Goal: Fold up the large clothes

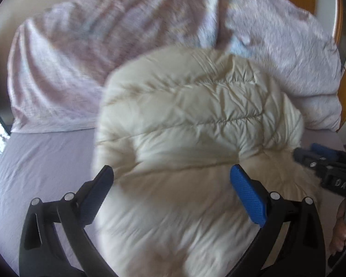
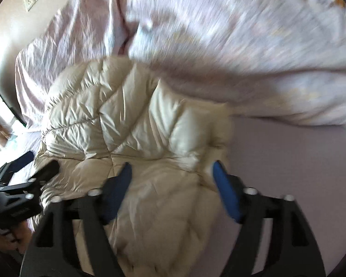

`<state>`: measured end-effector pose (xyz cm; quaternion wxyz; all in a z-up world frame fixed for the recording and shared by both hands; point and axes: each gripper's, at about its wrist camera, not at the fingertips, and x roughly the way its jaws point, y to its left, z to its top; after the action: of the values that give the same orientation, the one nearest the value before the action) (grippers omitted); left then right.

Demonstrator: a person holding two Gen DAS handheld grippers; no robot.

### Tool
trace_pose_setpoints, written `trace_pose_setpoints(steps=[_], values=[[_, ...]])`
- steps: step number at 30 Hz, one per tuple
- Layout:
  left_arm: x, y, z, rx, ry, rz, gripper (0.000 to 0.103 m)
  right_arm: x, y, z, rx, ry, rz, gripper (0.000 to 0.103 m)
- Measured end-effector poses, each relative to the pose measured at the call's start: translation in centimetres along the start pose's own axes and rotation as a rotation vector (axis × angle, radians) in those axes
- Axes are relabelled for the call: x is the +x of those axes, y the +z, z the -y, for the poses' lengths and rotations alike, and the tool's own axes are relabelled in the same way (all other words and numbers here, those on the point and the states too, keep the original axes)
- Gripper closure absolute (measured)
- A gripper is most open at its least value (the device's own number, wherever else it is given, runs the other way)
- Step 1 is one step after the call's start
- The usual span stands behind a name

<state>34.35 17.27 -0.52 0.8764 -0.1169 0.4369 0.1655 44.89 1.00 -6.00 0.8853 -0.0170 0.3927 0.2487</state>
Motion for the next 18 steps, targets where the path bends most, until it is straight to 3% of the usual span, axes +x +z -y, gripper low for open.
trace_pose_setpoints(steps=[1,5,11,18], values=[[-1.0,-0.2,-0.6,-0.006,0.0,0.009,0.003,-1.7,-0.3,-0.3,-0.005,-0.006,0.019,0.026],[-5.3,-2.3,-2.9,-0.01,-0.013,0.033,0.003,-6.7,-2.4,-1.9,-0.031,-0.016,0.043,0.005],[-11.9,-7.7,-3.0,-0.012,-0.018,0.008,0.002,-10.7,-7.0,-4.1,-0.054,-0.04,-0.011,0.001],[-16.3,-12.5,-2.8,-0.03,-0.044,-0.027,0.002,-11.9,-11.6,-5.4,-0.008,0.02,-0.104,0.001]])
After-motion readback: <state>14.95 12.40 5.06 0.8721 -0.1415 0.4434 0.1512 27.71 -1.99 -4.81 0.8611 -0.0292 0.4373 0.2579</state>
